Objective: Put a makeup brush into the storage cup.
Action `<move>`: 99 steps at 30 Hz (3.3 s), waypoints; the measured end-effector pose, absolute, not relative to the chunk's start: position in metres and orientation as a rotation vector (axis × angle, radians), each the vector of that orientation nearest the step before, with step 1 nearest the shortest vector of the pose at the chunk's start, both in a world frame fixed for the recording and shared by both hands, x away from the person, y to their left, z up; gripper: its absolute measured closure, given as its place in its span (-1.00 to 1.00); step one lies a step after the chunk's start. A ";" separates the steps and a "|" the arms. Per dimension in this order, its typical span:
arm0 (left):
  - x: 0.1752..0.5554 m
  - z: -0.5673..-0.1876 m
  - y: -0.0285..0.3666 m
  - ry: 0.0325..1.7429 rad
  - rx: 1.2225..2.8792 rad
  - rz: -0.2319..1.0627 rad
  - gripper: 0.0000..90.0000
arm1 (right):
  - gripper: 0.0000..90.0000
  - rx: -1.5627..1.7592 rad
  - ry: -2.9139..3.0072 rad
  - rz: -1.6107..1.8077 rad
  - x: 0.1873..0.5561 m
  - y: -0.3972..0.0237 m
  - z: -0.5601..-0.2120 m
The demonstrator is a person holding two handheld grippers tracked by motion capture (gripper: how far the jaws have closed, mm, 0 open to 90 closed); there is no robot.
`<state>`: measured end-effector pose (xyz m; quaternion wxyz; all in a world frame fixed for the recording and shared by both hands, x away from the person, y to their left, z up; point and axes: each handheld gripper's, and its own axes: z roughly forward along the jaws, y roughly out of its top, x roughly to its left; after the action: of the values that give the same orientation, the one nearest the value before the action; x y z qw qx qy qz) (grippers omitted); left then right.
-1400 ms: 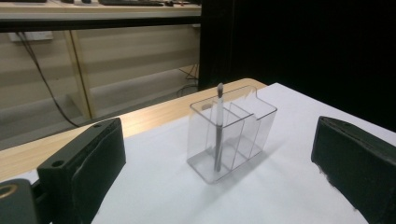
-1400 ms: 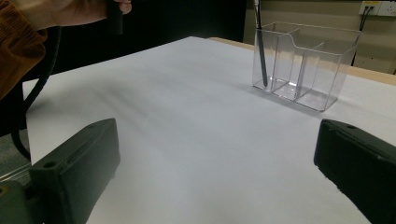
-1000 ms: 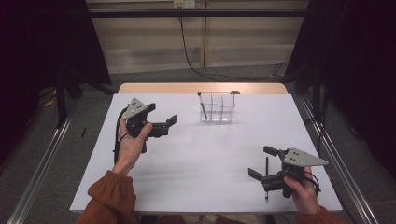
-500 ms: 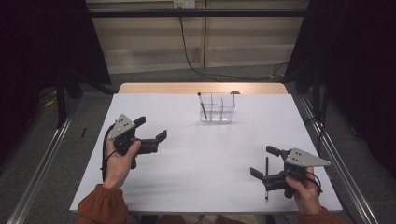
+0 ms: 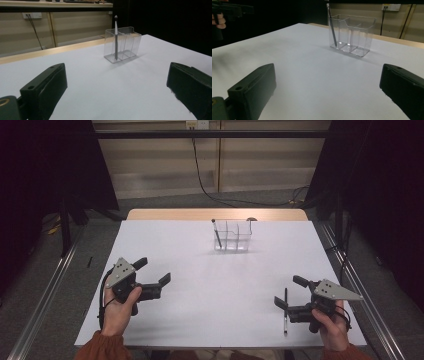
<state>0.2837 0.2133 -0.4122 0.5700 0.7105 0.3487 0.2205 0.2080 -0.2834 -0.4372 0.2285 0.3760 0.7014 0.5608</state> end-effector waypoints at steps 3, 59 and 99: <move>0.278 -0.415 0.217 0.832 1.661 0.514 -0.94 | -1.00 1.052 1.906 1.533 0.205 -0.287 -0.438; 0.245 -0.436 0.248 0.887 1.648 0.572 -0.94 | -0.97 1.116 1.881 1.441 0.207 -0.297 -0.429; 0.247 -0.437 0.245 0.872 1.684 0.575 -0.94 | -0.82 1.456 2.682 0.547 0.254 -0.278 -0.436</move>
<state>0.2467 0.2451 -0.4371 0.5481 0.7108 0.3680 0.2428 0.2539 -0.2780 -0.4358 0.0205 0.4694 0.8649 0.1764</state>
